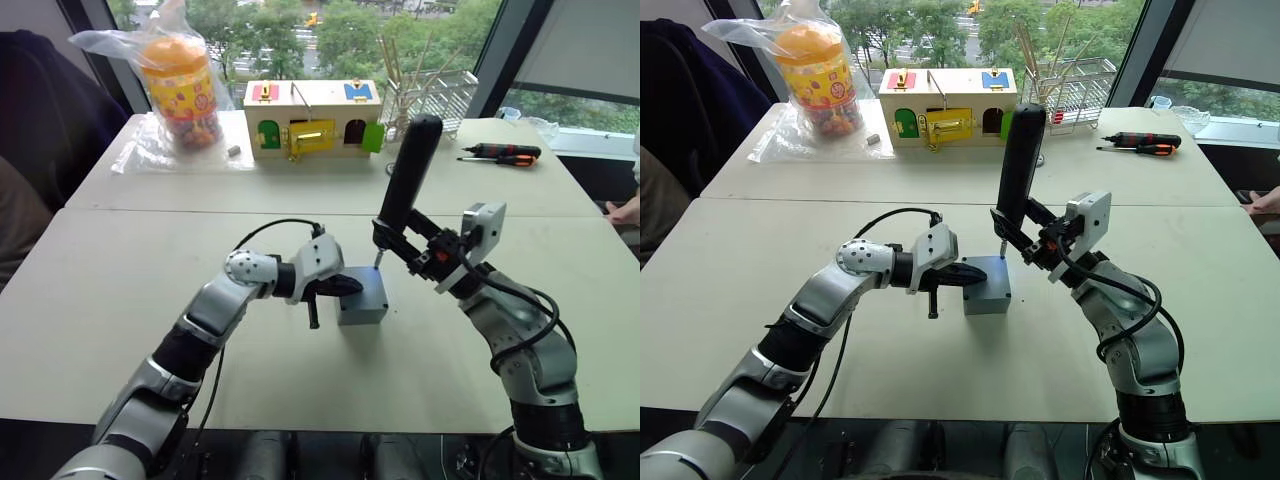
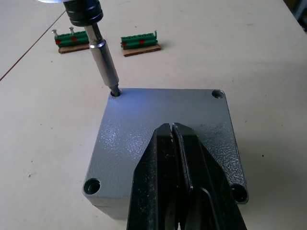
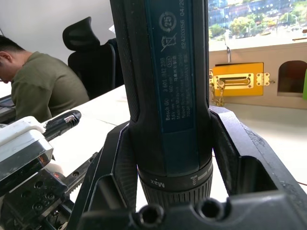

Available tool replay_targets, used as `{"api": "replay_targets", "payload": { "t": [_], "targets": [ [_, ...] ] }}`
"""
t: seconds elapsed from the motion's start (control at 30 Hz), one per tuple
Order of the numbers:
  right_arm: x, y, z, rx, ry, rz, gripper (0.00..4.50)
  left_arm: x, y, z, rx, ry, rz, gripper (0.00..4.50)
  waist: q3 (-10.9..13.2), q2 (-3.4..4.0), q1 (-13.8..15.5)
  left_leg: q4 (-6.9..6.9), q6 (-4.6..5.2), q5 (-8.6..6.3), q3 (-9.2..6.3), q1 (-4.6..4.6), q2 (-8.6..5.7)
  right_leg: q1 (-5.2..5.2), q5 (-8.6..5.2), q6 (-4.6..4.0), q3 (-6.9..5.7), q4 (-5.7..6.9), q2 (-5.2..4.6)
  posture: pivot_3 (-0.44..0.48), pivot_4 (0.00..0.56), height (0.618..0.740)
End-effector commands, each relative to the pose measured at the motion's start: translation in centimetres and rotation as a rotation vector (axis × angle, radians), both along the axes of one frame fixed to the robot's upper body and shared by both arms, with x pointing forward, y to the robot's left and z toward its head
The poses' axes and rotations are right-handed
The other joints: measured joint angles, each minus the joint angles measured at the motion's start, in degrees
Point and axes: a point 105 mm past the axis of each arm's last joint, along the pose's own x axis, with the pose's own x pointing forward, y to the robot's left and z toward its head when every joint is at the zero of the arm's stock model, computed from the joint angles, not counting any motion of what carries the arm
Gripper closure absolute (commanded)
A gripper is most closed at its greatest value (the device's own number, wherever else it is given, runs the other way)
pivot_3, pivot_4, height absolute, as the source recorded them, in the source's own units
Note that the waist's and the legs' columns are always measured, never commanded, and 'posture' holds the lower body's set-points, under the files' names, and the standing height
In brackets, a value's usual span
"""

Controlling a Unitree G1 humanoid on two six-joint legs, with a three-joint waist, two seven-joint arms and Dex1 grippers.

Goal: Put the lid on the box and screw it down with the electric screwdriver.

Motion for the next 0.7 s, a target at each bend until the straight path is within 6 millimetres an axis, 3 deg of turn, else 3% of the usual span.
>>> {"api": "replay_targets", "payload": {
  "t": [0.03,0.2,0.33,0.43,0.57,0.63,0.7],
  "targets": [
    [-0.2,-0.5,1.2,0.005,0.032,0.02,2.72,-0.2,-0.5,-0.7,0.016,0.015,-0.012,4.5,0.0,0.0,0.0,0.0,0.01,-0.01,0.0,-0.01,0.0,-0.01,0.0,0.0,0.0,0.0,-0.01,0.0,0.15,0.705],
    [-0.3,-2.4,8.0,0.102,-0.08,-0.009,2.72,-0.8,-1.0,-0.7,0.006,0.008,-0.045,4.5,0.1,0.11,0.0,0.08,0.02,0.0,0.01,-0.44,-0.01,-0.41,0.01,0.0,-0.01,0.01,-0.06,0.0,0.15,0.705],
    [-0.2,-4.2,12.0,0.166,-0.099,-0.048,2.72,-0.1,-1.4,-0.1,-0.044,-0.023,0.004,4.5,0.2,0.19,0.0,0.1,0.01,0.0,0.0,-0.66,-0.03,-0.57,0.02,0.0,-0.07,0.03,-0.06,0.0,0.15,0.705],
    [-0.2,-5.1,14.3,0.215,-0.089,-0.042,2.72,0.8,-1.7,1.6,-0.126,-0.066,0.076,4.5,0.2,0.16,0.0,0.1,0.02,0.0,-0.01,-0.67,-0.04,-0.56,0.02,0.01,-0.08,0.02,-0.06,0.0,0.15,0.705],
    [0.6,-7.0,15.2,0.211,0.06,-0.083,2.72,1.3,-1.8,6.1,-0.323,-0.045,0.115,4.5,0.3,0.14,0.0,0.11,0.03,0.0,0.02,-0.67,-0.03,-0.59,0.02,0.01,-0.07,0.01,-0.09,0.0,0.15,0.705],
    [0.5,-7.9,14.7,0.152,0.147,-0.086,2.72,1.0,-1.6,7.5,-0.367,-0.014,0.085,4.5,0.3,0.15,0.1,0.11,0.04,0.0,0.0,-0.75,-0.04,-0.63,0.02,0.01,-0.1,0.01,-0.12,0.0,0.15,0.705],
    [1.2,-10.0,13.0,0.034,0.245,-0.196,2.72,-0.2,-1.2,8.0,-0.338,0.014,-0.008,4.5,0.3,0.21,0.0,0.09,0.08,-0.02,0.0,-0.79,-0.04,-0.63,0.02,0.01,-0.12,0.01,-0.12,0.0,0.15,0.705]
  ]
}}
